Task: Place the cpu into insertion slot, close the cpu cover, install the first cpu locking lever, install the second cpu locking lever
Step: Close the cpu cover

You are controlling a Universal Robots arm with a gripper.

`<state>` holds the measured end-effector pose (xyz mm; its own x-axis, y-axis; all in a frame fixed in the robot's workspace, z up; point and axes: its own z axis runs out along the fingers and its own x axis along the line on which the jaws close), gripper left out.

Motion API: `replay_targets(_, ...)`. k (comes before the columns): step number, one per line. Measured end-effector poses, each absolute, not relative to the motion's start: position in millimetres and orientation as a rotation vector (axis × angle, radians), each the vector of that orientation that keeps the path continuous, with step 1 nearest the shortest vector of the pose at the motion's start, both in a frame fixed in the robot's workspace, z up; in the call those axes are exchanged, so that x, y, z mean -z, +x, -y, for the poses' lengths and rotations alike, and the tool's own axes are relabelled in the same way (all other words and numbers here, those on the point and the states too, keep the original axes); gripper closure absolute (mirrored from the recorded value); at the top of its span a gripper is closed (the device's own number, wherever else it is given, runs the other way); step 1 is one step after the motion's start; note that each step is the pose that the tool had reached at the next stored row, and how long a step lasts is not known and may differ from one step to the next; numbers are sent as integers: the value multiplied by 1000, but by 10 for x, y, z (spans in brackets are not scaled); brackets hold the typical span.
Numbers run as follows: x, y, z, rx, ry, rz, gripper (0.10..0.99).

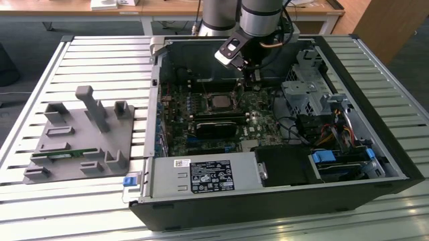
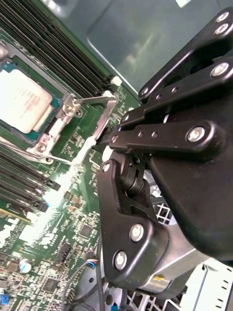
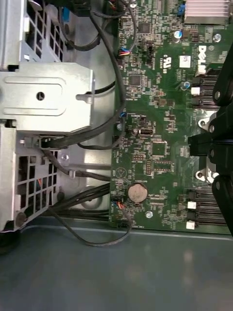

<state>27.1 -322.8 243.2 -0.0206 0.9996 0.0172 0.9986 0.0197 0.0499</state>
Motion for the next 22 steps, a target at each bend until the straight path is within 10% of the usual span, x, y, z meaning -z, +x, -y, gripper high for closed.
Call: replay_targets(22,-2413,109,3227,-75,2183,-2227,980)
